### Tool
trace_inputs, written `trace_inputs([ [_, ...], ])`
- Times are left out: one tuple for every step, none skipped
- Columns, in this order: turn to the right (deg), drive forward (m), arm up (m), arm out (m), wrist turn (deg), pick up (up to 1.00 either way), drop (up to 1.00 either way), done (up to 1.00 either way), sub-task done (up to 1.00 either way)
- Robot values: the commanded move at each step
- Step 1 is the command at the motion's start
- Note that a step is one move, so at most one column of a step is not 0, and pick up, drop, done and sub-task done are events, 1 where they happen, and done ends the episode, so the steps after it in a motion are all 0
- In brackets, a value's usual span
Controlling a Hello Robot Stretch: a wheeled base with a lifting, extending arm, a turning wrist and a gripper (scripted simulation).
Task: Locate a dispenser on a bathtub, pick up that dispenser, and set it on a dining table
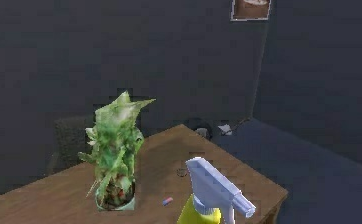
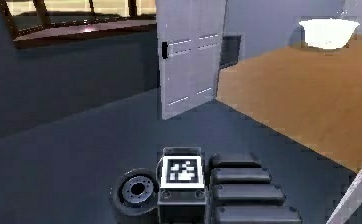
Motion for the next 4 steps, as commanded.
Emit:
trace_inputs([
  [36.0, 0.00, 0.00, 0.00, 0.0, 0.00, 0.00, 0.00, 0.00],
  [0.0, 0.15, 0.00, 0.00, 0.0, 0.00, 0.00, 0.00, 0.00],
  [-45.0, 0.00, 0.00, 0.00, 0.0, 0.00, 0.00, 0.00, 0.00],
  [-45.0, 0.00, 0.00, 0.00, 0.0, 0.00, 0.00, 0.00, 0.00],
])
